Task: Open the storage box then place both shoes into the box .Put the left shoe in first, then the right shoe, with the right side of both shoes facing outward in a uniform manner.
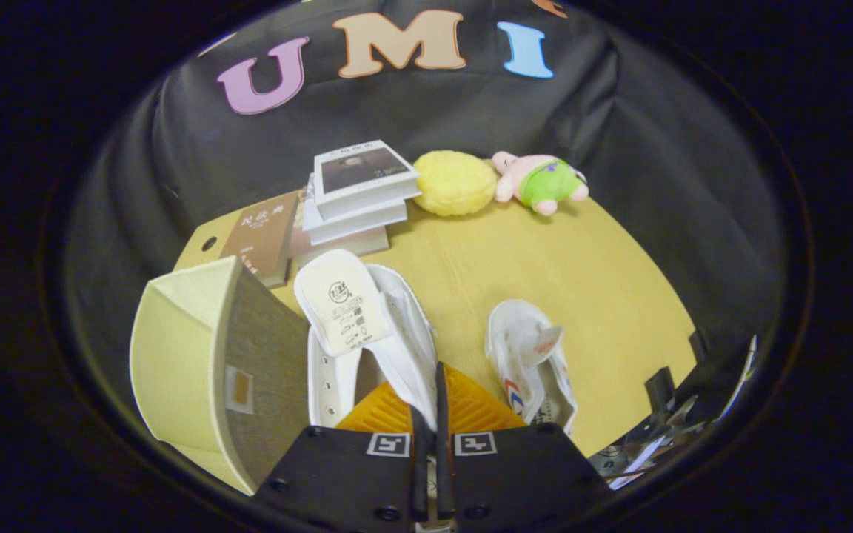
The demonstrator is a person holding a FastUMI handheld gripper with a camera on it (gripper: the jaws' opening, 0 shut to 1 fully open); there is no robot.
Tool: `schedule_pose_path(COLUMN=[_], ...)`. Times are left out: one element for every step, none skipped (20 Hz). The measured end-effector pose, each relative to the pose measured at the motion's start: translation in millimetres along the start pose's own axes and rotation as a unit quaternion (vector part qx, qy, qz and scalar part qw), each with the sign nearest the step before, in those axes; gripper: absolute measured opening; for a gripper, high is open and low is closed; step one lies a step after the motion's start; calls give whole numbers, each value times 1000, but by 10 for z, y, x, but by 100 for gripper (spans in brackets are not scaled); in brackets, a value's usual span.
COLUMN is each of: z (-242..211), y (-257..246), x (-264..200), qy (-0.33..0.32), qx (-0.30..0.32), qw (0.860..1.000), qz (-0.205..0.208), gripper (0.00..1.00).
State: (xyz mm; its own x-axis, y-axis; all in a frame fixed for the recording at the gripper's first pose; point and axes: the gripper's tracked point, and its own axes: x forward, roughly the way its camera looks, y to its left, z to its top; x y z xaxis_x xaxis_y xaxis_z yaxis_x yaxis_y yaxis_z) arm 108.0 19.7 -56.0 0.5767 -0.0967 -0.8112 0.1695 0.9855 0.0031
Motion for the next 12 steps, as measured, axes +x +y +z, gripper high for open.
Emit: schedule_pose_path(z=[140,278,410,522,616,661,653,621,548,475,379,287], y=[8,26,72,143,260,387,547,711,860,1017,1163,1307], x=[-164,-337,-512,-650,-776,-887,-978,-1062,-1082,-1103,-1096,-1066], qy=[-14,-30,-46,-62,-78,-87,-91,-88,-81,-74,-62,-49], qx=[-11,-22,-25,-22,-16,-4,6,17,23,26,28,30], qw=[1000,999,999,998,997,996,995,994,993,993,992,992], qz=[-6,-10,-12,-9,2,18,39,59,78,92,103,111], gripper=[8,8,8,8,8,8,8,8,8,8,8,8])
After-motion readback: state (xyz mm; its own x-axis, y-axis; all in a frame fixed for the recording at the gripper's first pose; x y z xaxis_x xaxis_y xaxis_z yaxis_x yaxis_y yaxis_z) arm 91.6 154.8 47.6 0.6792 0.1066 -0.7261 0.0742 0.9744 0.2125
